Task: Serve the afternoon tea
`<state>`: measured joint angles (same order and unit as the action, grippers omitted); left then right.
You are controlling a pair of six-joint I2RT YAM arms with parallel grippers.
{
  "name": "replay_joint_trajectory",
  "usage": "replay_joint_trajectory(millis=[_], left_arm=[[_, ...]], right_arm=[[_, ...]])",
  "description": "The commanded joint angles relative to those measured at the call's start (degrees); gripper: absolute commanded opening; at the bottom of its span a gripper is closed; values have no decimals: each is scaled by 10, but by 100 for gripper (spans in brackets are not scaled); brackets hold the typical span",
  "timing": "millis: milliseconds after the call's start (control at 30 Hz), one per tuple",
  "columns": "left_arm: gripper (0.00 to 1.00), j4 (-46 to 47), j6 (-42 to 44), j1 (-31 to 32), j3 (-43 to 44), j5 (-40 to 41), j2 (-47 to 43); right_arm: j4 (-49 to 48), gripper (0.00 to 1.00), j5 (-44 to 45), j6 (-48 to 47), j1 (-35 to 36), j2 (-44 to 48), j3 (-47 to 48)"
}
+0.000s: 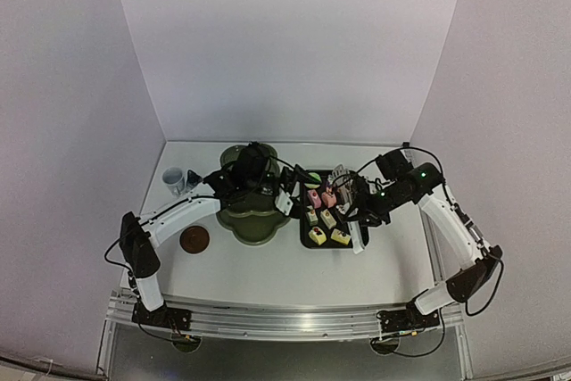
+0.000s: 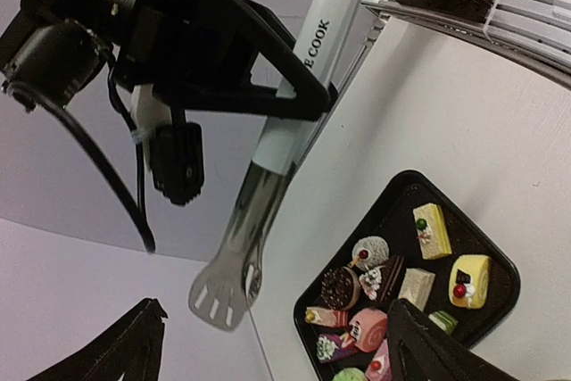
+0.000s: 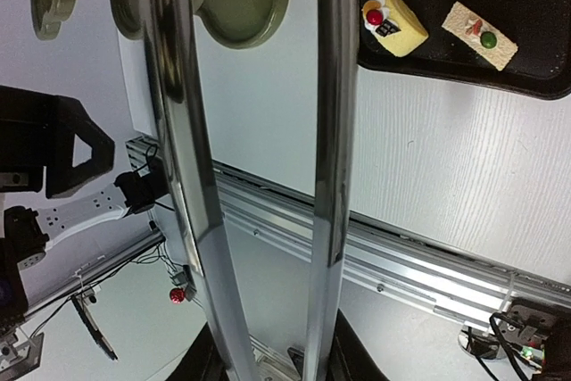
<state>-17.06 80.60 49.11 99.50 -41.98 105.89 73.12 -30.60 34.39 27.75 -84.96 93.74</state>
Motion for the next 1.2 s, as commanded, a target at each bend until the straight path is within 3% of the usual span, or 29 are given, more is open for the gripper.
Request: replay_joint_trajectory(millis=[0, 100, 567, 1000, 1167], left_arm=[[81, 37, 26, 16, 69, -16, 40], [72, 30, 50, 24, 76, -27, 60], [58, 69, 24, 32, 88, 31, 93], [21, 55, 41, 29, 72, 63, 83], [1, 65, 29, 29, 54, 71, 73]], right_arm=[[-46, 30, -13, 8, 8, 4, 11], [-57, 30, -14, 8, 18, 1, 8], [-112, 30, -40, -2, 58, -37, 11], [-111, 30, -26, -23, 58, -48, 22], [-113, 30, 16, -7, 58, -53, 26]])
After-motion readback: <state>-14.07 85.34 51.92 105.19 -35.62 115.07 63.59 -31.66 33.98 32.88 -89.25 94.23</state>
